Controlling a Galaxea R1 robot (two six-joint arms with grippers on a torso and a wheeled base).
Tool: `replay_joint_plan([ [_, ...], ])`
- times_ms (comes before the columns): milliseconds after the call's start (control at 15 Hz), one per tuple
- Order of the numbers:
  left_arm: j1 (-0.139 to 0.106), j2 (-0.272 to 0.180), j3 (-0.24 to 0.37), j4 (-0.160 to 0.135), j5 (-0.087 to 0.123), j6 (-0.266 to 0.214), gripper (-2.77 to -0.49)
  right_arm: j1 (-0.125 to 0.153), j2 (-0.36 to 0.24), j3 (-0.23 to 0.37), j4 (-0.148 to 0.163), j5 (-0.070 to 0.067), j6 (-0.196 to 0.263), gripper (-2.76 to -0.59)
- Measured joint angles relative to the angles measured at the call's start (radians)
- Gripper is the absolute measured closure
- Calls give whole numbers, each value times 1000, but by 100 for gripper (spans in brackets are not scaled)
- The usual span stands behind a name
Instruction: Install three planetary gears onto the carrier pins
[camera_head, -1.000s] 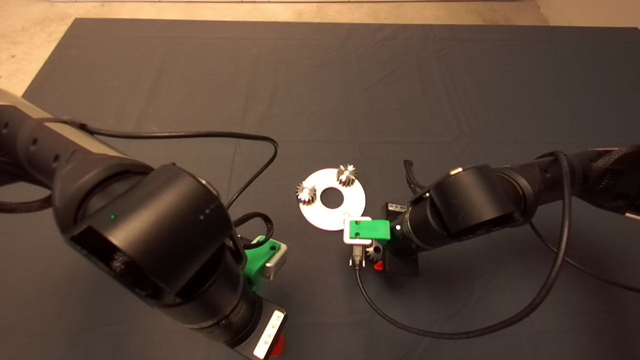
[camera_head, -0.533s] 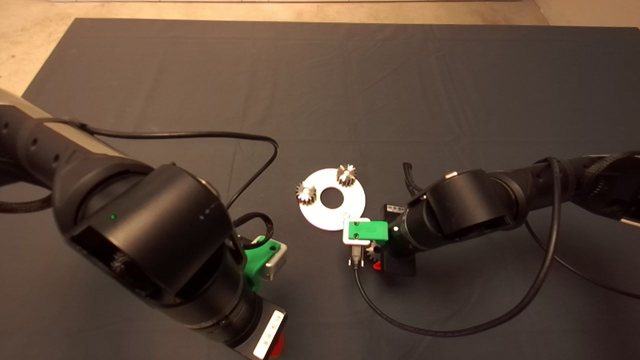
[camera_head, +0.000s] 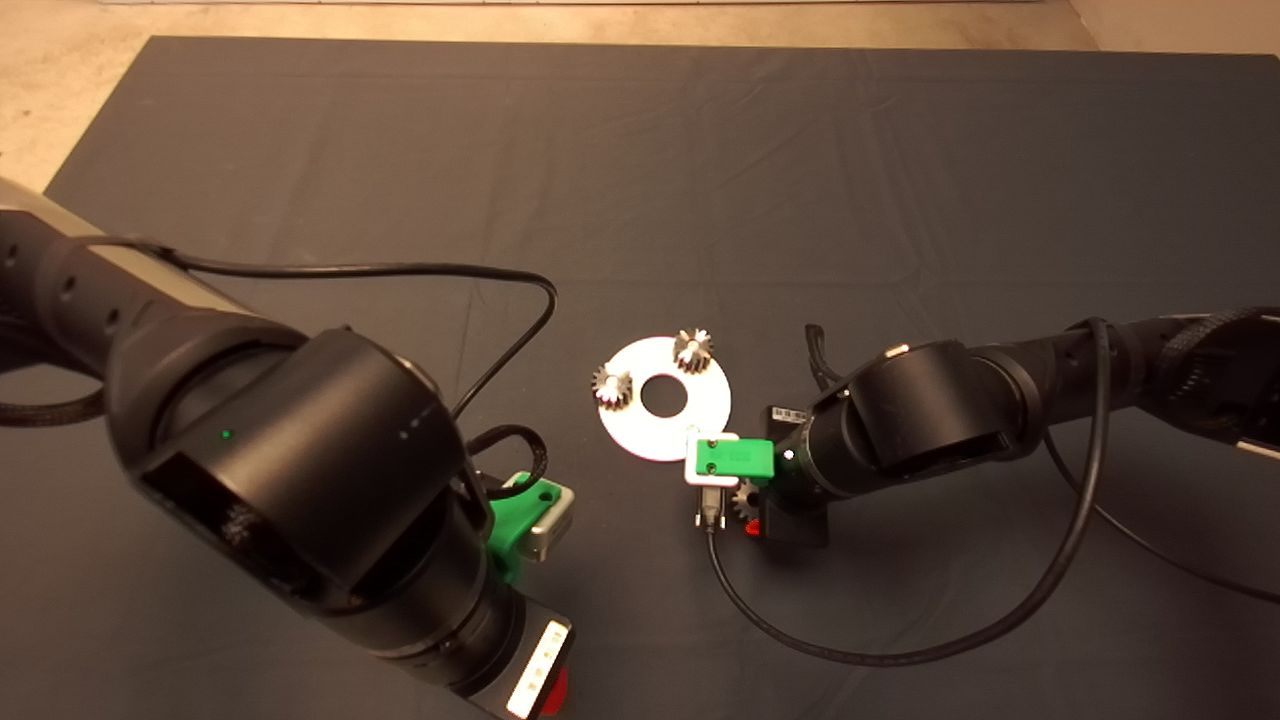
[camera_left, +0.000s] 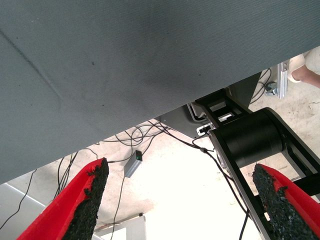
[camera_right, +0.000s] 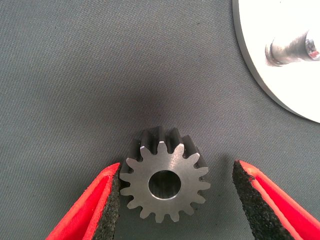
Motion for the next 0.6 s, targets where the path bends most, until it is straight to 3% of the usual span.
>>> replay_joint_plan([
  [600, 0, 1, 0, 0, 0, -4, -204, -30, 3, -6, -11, 0, -5, -156],
])
